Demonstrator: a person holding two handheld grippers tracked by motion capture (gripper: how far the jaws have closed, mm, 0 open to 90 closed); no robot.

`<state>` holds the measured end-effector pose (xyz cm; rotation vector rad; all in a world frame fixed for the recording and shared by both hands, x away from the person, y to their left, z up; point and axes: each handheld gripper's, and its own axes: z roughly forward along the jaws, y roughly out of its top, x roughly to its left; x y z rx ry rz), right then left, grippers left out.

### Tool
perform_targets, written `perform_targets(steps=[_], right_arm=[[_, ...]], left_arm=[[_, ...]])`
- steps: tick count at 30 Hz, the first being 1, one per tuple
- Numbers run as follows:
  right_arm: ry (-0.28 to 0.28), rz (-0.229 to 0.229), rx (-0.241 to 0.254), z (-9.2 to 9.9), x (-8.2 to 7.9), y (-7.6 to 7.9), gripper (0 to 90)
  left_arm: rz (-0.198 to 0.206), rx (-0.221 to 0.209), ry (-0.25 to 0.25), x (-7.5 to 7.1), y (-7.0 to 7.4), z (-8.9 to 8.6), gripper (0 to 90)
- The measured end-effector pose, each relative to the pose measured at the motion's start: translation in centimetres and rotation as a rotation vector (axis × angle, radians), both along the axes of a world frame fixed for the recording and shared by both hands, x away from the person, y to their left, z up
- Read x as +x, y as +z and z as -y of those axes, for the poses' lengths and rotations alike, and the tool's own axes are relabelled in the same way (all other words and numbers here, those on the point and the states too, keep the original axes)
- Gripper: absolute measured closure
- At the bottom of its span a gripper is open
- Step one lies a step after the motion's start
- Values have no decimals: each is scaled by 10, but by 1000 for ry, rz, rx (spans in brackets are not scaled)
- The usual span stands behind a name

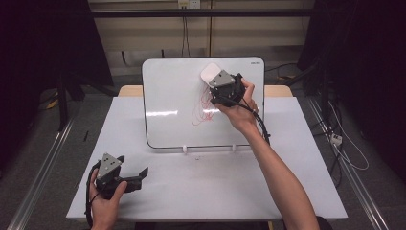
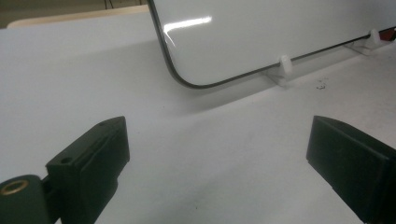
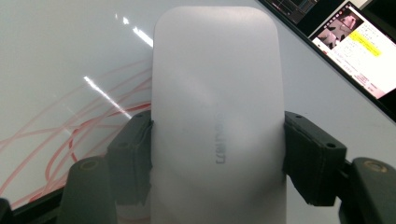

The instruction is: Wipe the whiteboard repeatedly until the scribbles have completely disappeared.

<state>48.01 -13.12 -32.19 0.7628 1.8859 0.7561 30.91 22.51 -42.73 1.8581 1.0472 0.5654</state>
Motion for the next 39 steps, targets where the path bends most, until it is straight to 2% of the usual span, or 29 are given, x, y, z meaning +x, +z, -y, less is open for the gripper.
perform_targets(steps=[10, 17, 21, 29, 39], right_arm=[[17, -4, -16, -7, -10, -14, 315], [32, -2, -11, -11, -18, -23, 315], [43, -5, -31, -14, -23, -27, 316], [51, -8, -29, -12, -21, -26, 315], [8, -3, 4, -4, -9, -11, 315]], left_arm=[[-26, -5, -5, 4, -3, 3, 59], [-23, 1, -1, 3, -2, 1, 59], [-20, -1, -1, 4, -3, 2, 59], [-21, 1, -6, 4, -3, 3, 59], [-18, -3, 0, 3, -2, 0, 59]])
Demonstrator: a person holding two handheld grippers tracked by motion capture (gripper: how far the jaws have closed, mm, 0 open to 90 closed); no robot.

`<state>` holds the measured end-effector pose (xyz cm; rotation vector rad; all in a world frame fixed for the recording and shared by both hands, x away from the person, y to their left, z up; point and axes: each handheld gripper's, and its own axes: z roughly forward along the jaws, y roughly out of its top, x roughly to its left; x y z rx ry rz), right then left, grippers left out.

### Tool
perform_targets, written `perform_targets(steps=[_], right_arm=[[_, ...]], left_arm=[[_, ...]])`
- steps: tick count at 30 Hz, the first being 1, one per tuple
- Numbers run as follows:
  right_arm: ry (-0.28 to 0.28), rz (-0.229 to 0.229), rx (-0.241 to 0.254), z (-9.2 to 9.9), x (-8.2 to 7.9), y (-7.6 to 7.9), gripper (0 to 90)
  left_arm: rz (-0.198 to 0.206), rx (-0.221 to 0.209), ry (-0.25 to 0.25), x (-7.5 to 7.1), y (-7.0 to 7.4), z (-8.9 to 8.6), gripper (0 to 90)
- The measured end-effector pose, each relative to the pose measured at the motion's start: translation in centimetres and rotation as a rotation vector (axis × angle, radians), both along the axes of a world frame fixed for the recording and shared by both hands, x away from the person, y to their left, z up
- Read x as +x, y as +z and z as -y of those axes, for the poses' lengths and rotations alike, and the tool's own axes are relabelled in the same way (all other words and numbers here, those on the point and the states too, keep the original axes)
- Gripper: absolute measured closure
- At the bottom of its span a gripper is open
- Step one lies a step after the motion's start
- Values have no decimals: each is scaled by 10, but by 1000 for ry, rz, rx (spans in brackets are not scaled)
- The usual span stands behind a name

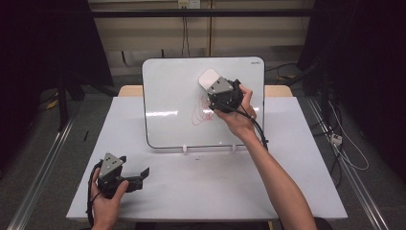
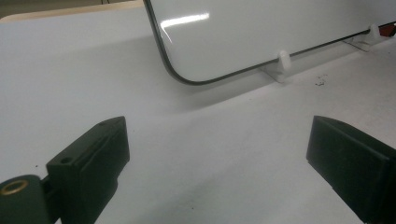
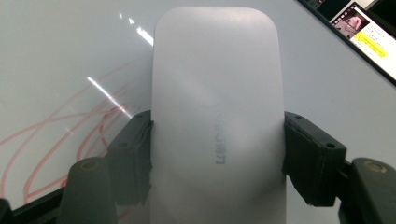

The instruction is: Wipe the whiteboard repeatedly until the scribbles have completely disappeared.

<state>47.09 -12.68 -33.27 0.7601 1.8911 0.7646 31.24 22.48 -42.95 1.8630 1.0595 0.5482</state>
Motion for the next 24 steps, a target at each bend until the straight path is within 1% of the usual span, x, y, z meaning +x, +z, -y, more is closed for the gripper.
perform_targets(steps=[2, 4, 5, 7, 11, 18, 20, 24], right_arm=[[-10, 4, 14, 3, 4, 5, 315], [-15, 2, 21, 4, 6, 7, 315], [-25, 4, 33, 7, 10, 12, 315], [-25, 6, 34, 8, 11, 14, 315], [-39, 3, 52, 11, 16, 20, 315], [-42, 9, 54, 10, 16, 19, 315], [-38, 13, 38, 9, 15, 18, 315], [-38, 16, 36, 8, 14, 16, 315]], left_arm=[[-1, 1, 0, 0, 0, 0, 59], [-4, 0, -1, 1, 0, 0, 59], [-4, -1, 0, 1, 0, 0, 59], [-4, -3, 0, 1, 0, 0, 59], [-3, -5, 1, 1, 0, -1, 59], [-2, 1, -1, 1, 0, 0, 59], [-3, 3, -1, 1, 0, 1, 59], [-3, 6, 0, 1, 0, 1, 59]])
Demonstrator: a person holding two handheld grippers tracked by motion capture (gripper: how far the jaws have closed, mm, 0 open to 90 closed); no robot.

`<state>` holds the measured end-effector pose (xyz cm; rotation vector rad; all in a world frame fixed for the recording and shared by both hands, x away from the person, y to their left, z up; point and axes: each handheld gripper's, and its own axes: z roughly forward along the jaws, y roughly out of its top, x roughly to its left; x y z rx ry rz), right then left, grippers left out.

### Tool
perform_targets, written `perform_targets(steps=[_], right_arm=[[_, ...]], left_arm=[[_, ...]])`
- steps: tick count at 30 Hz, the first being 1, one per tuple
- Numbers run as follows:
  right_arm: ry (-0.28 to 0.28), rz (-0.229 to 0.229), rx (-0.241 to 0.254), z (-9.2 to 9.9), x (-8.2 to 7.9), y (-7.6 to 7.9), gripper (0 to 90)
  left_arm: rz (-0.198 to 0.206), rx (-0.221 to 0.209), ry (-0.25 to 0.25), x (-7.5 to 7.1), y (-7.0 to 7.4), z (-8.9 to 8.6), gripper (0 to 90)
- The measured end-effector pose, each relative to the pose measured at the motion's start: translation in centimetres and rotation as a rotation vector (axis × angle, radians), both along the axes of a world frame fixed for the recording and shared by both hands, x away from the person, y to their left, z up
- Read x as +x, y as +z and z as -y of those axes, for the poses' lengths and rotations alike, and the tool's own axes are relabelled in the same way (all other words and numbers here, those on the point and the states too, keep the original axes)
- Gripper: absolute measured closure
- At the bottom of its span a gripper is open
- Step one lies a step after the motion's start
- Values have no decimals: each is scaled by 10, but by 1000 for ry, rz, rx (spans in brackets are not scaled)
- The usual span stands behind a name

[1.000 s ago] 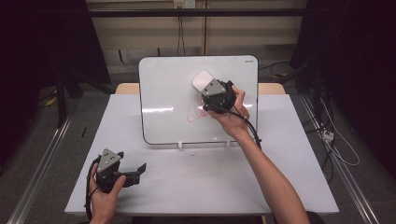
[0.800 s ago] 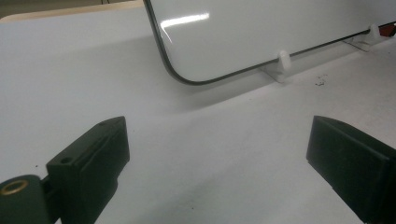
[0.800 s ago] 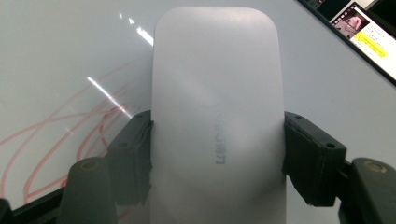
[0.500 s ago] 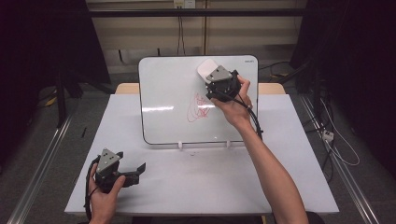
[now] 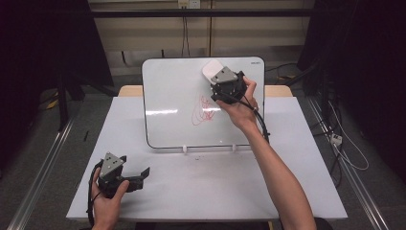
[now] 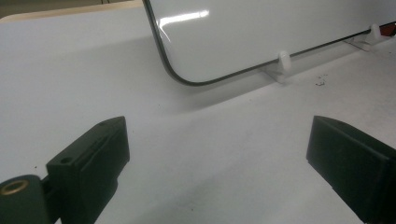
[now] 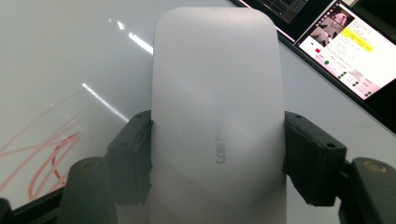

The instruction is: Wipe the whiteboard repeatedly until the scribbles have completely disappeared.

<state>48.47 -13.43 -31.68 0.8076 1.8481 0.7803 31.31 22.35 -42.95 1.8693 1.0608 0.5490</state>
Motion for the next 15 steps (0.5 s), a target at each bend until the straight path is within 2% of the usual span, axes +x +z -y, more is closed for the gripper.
perform_targets(steps=[15], right_arm=[[68, -6, -58, -23, -17, -22, 315]], left_arm=[[2, 0, -4, 0, 0, 1, 59]])
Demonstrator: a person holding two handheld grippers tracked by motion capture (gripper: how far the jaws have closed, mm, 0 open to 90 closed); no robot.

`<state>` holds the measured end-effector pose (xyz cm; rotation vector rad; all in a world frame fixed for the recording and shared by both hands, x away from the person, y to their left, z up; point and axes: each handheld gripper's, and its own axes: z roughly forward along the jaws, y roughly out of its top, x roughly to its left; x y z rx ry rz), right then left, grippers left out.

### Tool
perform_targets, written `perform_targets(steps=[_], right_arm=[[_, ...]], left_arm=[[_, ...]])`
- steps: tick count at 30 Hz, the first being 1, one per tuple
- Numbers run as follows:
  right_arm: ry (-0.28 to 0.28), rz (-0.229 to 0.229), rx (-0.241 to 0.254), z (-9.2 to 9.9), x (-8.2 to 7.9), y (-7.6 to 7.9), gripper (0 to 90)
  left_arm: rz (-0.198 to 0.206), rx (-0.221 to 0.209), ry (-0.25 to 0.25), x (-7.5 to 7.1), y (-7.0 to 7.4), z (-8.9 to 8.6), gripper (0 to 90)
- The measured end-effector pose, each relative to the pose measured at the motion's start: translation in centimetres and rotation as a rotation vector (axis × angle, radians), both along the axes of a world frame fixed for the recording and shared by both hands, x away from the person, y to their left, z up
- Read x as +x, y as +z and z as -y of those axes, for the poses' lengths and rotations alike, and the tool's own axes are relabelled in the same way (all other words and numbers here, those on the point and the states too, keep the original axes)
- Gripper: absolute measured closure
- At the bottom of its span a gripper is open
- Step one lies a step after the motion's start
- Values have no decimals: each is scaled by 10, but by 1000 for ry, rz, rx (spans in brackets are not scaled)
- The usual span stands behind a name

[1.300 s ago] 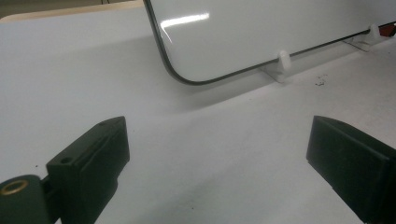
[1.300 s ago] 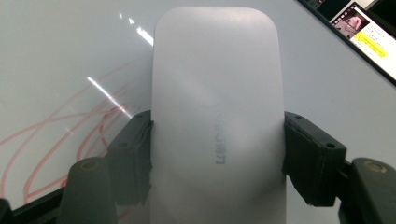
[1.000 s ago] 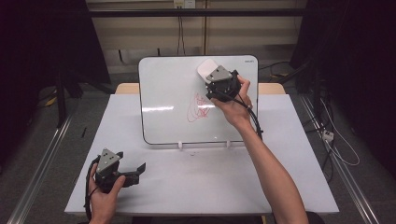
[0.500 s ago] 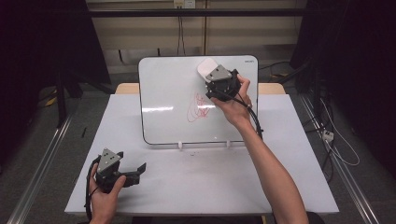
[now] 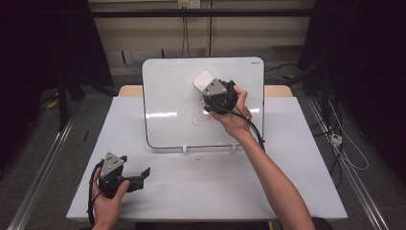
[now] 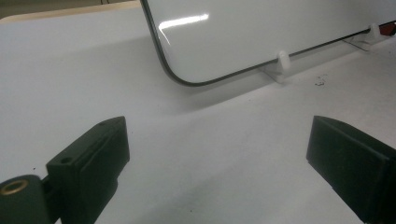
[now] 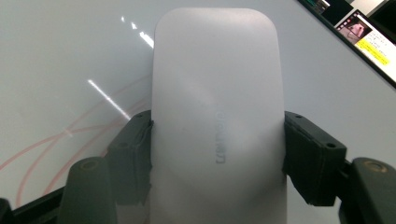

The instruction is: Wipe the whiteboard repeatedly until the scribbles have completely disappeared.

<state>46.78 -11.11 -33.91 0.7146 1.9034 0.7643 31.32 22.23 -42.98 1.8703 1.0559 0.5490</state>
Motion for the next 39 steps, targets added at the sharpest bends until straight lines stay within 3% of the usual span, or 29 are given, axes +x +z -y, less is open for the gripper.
perform_targets(steps=[5, 11, 19, 25, 33, 39], right_arm=[[21, -4, -14, -7, -6, -7, 315], [88, -8, -86, -17, -24, -26, 316], [87, -8, -84, -16, -25, -27, 315], [47, -13, -59, -9, -19, -18, 315], [-30, -6, 20, 15, 4, 8, 315], [-70, 2, 52, 28, 15, 23, 315]], left_arm=[[-1, 1, 1, -1, 0, 0, 59], [-2, 4, 0, 0, 0, 0, 59], [0, -1, 3, 0, 0, -1, 59], [0, 0, 2, -1, 0, -1, 59], [8, -7, 1, -2, 1, -2, 59], [7, -11, 3, -2, 1, -2, 59]])
